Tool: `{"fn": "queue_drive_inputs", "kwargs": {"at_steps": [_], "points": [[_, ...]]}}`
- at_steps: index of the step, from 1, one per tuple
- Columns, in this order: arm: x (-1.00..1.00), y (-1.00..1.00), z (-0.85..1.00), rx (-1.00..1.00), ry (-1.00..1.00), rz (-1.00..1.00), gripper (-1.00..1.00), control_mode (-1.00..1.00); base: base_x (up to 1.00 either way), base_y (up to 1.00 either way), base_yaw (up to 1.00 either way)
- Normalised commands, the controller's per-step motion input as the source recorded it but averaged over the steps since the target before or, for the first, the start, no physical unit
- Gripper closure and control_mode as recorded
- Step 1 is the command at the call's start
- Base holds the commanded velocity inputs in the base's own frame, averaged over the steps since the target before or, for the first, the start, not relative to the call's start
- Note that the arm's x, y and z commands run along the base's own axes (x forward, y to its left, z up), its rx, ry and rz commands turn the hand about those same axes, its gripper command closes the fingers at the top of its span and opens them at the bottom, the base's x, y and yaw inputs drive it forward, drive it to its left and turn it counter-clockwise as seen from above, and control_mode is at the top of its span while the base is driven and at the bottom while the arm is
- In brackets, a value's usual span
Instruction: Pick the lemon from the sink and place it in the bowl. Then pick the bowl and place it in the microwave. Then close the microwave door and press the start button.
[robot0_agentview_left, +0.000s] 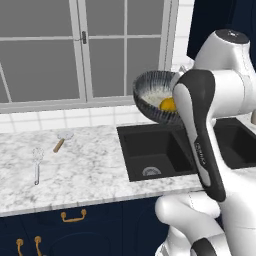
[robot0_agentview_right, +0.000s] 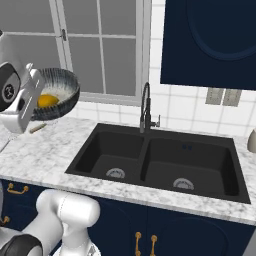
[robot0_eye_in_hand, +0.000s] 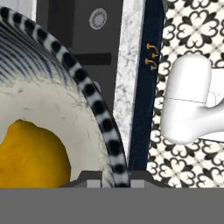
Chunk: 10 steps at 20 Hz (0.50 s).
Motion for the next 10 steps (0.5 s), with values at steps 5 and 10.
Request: {"fn": "queue_drive_inputs", "kwargs": {"at_steps": [5, 10], "points": [[-0.70, -0.31, 0.28, 0.09, -0.01, -0.09, 1.00, -1.00, 0.00, 0.00, 0.00], [-0.40, -0.18, 0.02, 0.05, 0.00, -0.01, 1.00, -1.00, 0.00, 0.00, 0.00]]}}
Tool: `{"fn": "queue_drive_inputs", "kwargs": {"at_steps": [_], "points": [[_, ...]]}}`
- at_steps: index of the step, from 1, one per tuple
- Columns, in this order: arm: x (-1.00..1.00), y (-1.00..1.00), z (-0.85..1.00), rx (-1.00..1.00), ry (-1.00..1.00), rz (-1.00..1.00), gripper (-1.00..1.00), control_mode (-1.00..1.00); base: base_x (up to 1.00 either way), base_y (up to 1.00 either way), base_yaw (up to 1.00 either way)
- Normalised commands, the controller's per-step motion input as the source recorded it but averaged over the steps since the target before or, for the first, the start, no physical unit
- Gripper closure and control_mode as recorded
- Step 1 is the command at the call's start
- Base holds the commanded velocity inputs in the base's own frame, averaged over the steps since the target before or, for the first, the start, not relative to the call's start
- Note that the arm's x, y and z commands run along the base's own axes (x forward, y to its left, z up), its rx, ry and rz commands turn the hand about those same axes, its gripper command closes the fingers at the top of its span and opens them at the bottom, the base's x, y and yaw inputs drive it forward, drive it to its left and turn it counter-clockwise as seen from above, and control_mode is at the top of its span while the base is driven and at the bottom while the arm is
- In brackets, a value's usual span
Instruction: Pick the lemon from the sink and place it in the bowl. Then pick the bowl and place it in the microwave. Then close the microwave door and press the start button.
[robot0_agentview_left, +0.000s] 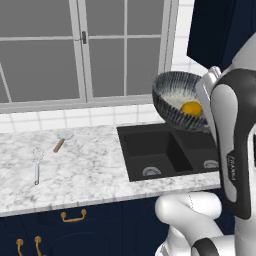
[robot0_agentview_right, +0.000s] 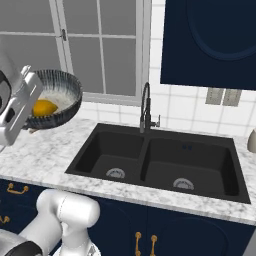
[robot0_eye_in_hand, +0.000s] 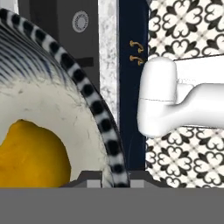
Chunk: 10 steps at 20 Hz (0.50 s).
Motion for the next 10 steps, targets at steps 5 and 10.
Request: {"fn": "queue_drive_inputs", "kwargs": {"at_steps": [5, 10], "points": [[-0.33, -0.04, -0.02, 0.03, 0.00, 0.00, 1.00, -1.00, 0.00, 0.00, 0.00], [0.00, 0.00, 0.00, 0.00, 0.00, 0.00, 1.00, 1.00, -0.87, 0.00, -0.05]]}}
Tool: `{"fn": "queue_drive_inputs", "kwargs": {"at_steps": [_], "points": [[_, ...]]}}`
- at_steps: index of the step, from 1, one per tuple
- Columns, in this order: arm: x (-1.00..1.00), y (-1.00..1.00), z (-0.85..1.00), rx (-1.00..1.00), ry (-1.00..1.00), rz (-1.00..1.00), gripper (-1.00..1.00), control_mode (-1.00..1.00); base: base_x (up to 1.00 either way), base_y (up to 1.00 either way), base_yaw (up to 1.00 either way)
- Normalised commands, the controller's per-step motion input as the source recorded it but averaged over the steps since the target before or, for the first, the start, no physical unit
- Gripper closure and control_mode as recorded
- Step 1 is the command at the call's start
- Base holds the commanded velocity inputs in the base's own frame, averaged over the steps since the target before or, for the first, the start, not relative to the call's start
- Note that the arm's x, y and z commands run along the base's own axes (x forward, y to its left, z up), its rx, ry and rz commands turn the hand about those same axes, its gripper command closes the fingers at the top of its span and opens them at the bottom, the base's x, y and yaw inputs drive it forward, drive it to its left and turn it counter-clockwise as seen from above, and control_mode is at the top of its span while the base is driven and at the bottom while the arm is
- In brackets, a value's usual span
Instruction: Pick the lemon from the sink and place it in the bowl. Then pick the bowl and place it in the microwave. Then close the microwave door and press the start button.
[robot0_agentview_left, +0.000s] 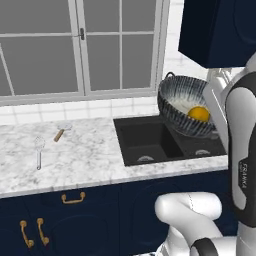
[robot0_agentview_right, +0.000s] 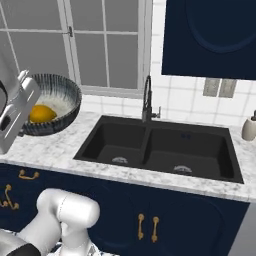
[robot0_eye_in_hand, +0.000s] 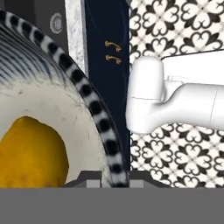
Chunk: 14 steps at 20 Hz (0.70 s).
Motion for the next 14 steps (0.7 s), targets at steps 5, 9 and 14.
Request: {"fn": "queue_drive_inputs", "kwargs": {"at_steps": [5, 9, 14], "points": [[0.00, 0.00, 0.00, 0.00, 0.00, 0.00, 1.00, 1.00, -0.76, 0.13, -0.05], [0.00, 0.00, 0.00, 0.00, 0.00, 0.00, 1.00, 1.00, -0.20, 0.15, -0.73], [0.00, 0.00, 0.00, 0.00, 0.00, 0.00, 1.00, 1.00, 0.00, 0.05, -0.99]]}}
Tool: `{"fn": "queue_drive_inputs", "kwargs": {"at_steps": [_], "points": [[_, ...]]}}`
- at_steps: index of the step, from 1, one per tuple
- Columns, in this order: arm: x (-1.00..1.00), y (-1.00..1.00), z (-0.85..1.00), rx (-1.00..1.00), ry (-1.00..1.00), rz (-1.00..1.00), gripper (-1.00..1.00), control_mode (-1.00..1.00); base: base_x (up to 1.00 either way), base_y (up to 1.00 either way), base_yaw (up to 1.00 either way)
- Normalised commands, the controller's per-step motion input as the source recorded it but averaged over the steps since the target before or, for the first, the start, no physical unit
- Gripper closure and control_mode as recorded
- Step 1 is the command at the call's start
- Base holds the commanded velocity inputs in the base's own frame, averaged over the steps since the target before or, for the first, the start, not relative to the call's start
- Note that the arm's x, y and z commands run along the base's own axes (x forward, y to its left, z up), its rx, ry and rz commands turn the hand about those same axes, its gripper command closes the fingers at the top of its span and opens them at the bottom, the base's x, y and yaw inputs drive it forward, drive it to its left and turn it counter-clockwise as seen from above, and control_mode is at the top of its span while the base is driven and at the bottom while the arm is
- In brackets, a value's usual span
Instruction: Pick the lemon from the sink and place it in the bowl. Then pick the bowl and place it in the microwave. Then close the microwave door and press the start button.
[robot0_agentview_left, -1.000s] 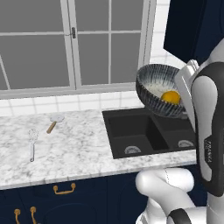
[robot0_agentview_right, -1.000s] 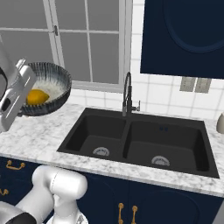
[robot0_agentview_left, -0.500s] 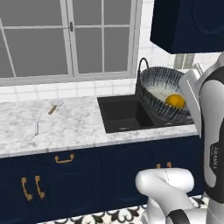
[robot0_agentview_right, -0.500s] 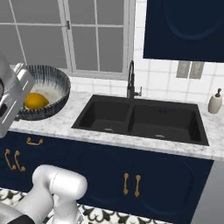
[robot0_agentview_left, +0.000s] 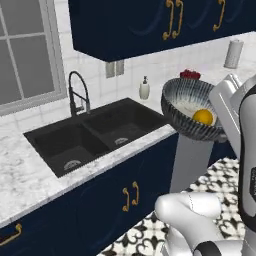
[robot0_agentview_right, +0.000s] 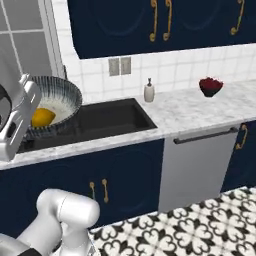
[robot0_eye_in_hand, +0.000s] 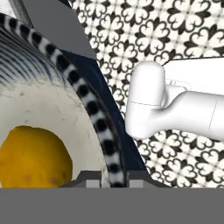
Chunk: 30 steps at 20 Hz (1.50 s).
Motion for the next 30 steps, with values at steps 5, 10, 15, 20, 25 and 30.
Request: {"fn": "queue_drive_inputs", "kwargs": {"at_steps": [5, 10, 15, 20, 25, 30], "points": [[0.00, 0.00, 0.00, 0.00, 0.00, 0.00, 1.00, 1.00, 0.00, 0.02, -1.00], [0.00, 0.00, 0.00, 0.00, 0.00, 0.00, 1.00, 1.00, 0.00, 0.03, -1.00], [0.00, 0.00, 0.00, 0.00, 0.00, 0.00, 1.00, 1.00, 0.00, 0.03, -1.00], [0.00, 0.00, 0.00, 0.00, 0.00, 0.00, 1.00, 1.00, 0.00, 0.03, -1.00], [0.00, 0.00, 0.00, 0.00, 0.00, 0.00, 1.00, 1.00, 0.00, 0.02, -1.00], [0.00, 0.00, 0.00, 0.00, 0.00, 0.00, 1.00, 1.00, 0.00, 0.00, -1.00]]}}
